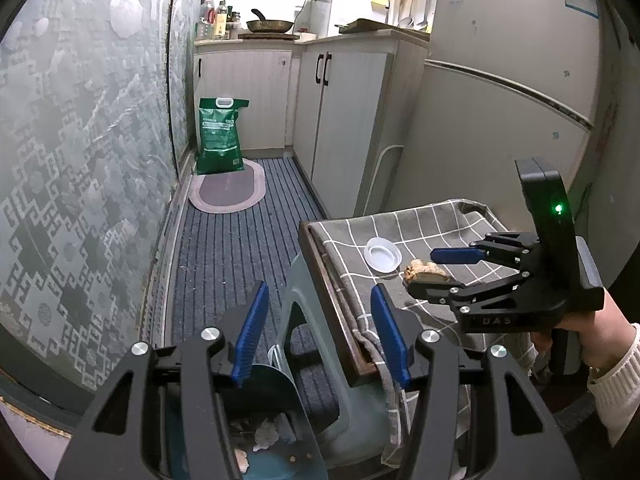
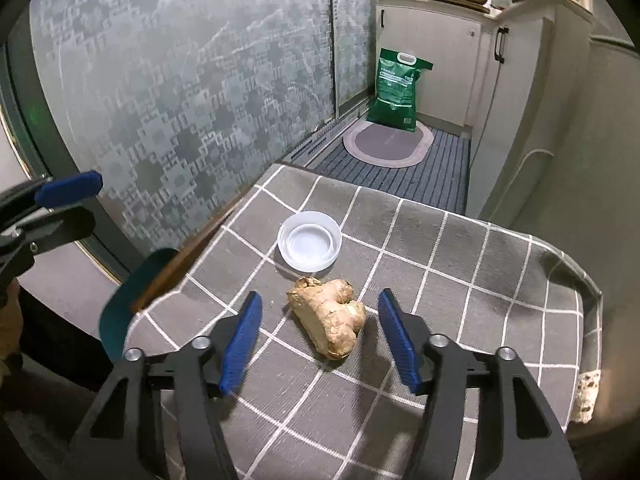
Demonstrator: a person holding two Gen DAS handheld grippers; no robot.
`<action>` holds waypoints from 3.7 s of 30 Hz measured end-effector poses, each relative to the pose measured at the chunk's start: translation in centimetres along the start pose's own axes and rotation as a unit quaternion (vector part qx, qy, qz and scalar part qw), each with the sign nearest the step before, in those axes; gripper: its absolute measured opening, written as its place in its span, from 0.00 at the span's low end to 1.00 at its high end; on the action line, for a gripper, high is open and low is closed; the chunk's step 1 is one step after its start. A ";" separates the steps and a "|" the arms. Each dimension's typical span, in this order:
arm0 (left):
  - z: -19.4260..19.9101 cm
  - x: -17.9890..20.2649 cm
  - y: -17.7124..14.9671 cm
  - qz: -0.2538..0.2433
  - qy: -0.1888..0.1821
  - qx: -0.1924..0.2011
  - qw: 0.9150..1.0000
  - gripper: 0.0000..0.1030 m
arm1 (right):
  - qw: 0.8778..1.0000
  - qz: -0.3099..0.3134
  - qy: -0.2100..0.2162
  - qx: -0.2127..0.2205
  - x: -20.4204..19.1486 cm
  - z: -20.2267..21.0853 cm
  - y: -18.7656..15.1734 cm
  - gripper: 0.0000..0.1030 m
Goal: Collect trash
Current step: 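Grasp the ginger root with the right gripper while the left gripper grasps the white cup, then carry both items to the teal bin and open the left gripper over it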
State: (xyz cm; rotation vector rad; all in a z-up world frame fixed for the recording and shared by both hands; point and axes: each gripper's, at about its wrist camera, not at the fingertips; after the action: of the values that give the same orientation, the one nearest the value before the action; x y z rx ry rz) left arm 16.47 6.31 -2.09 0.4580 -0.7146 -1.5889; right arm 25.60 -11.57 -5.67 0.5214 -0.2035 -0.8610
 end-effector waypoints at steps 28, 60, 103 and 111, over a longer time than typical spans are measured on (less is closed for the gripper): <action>-7.3 7.3 2.1 -0.068 0.020 -0.047 0.996 0.53 | 0.998 -0.044 0.024 0.036 5.2 4.5 -3.4 0.40; -12.0 7.1 4.9 -0.052 0.052 -0.110 0.991 0.41 | 0.997 -0.054 0.037 0.047 7.1 6.9 -5.4 0.40; -5.9 -7.1 -8.6 -0.015 0.042 -0.221 0.974 0.41 | 0.994 0.050 0.091 0.036 -8.5 2.7 4.3 0.40; -5.6 -8.1 -10.0 -0.023 0.040 -0.237 0.970 0.44 | 0.992 0.069 0.099 0.025 -11.3 1.6 5.4 0.40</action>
State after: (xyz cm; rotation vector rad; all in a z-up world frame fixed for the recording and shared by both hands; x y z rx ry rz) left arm 14.01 13.57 -13.79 0.1848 -0.2470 -1.7087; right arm 21.34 -0.65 -1.11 0.6281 -0.0791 -0.6656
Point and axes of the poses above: each gripper's, at about its wrist camera, not at the fingertips, and z roughly against the way its jaws point, x to its right, y to its top, and after that the axes turned 9 degrees about -x, right-handed
